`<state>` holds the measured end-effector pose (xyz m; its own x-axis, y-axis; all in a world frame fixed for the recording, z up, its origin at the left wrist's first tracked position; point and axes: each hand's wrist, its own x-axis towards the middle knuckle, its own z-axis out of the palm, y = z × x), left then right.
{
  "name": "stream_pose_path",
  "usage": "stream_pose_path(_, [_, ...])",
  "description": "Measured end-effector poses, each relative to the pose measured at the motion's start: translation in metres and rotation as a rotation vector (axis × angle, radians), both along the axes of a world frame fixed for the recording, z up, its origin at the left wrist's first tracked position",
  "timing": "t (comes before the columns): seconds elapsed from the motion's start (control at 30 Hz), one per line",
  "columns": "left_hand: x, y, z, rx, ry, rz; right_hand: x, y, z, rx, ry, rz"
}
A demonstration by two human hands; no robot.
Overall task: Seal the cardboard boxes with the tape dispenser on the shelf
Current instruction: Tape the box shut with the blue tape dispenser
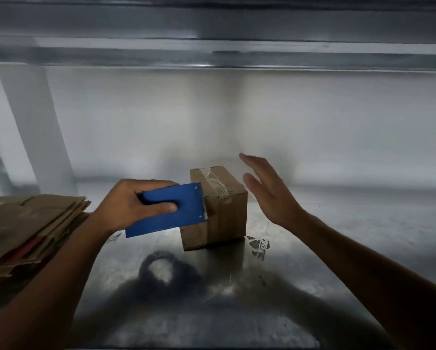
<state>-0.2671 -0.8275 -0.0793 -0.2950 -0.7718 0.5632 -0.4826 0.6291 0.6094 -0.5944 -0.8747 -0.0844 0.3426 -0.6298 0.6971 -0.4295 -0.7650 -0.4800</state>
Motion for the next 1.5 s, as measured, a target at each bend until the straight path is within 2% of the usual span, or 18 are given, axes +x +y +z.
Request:
stream_pose_path(0.1, [0.002,0.006,-0.004,0.013,0.055,-0.009,0.013,-0.011,0.007,-0.19,0.237,0.1])
stream_pose_path(0.2, [0.004,0.009,-0.009,0.019,0.079,-0.013,0.028,-0.023,-0.003,-0.242,0.288,0.192])
stream_pose_path(0.3, [0.004,0.011,-0.01,0.013,0.101,-0.003,0.036,-0.03,-0.019,-0.2,0.186,0.222])
stream_pose_path(0.4, [0.003,0.011,-0.012,-0.006,0.118,0.01,0.042,-0.033,-0.032,-0.153,0.002,0.187])
stream_pose_path(0.5, [0.002,0.01,-0.012,-0.023,0.136,0.021,0.046,-0.035,-0.036,-0.203,-0.081,0.149])
stream_pose_path(0.73, [0.006,0.011,-0.014,-0.018,0.11,0.052,0.046,-0.042,-0.028,-0.419,0.164,0.132])
stream_pose_path(1.07, [0.01,0.01,-0.014,-0.029,0.103,0.072,0.04,-0.042,0.002,-0.394,0.65,0.112])
stream_pose_path(1.13, [0.009,0.01,-0.013,-0.034,0.095,0.068,0.04,-0.043,0.004,-0.393,0.69,0.107])
stream_pose_path(1.27, [0.007,0.009,-0.015,-0.039,0.096,0.055,0.042,-0.039,0.002,-0.319,0.609,0.104])
stream_pose_path(1.5, [0.006,0.012,-0.013,-0.029,0.082,0.056,0.048,-0.03,0.0,-0.299,0.778,-0.063])
